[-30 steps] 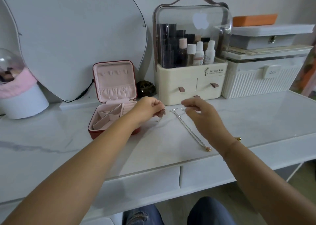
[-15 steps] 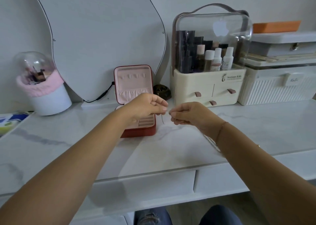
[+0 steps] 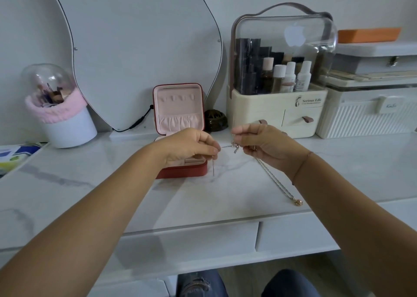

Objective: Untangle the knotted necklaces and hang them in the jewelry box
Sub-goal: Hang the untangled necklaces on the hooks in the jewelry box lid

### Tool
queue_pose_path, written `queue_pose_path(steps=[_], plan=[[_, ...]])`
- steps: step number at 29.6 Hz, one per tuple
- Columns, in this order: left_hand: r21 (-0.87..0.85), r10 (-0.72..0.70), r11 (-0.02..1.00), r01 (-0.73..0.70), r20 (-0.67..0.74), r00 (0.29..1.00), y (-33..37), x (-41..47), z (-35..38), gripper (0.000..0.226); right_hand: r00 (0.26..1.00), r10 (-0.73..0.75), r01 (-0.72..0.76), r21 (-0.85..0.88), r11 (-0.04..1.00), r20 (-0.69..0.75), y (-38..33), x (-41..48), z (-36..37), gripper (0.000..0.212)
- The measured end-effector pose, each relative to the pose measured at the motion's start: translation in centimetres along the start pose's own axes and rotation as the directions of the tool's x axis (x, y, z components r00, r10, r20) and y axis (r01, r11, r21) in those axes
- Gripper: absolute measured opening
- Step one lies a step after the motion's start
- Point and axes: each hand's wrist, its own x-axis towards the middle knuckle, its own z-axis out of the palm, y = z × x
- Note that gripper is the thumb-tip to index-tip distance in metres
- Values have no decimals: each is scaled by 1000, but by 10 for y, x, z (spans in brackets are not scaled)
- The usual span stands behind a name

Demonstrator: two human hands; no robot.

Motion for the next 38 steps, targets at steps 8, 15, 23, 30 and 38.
queue_pose_path(steps=[8,15,23,30,38], plan=[[-157,99,982,-100,-14,995,7,3,6,14,999,-14,13,-51,999,-29,1,0,1,13],[-168,142,973,-157,-96,985,22,1,6,15,984,91,-74,-108,991,152,26,-6,12,18],[-120,122,983,-138,-133,984,28,0,0,13,997,-32,40,-135,990,65,23,-7,18,15],[-68,98,991,-117,-241,966,26,-3,-7,10,986,-158,129,-359,924,-51,17,-8,13,19],[68,85,995,-66,-321,943,28,-4,-11,12,934,-308,174,-520,836,-182,20,-7,10,18]])
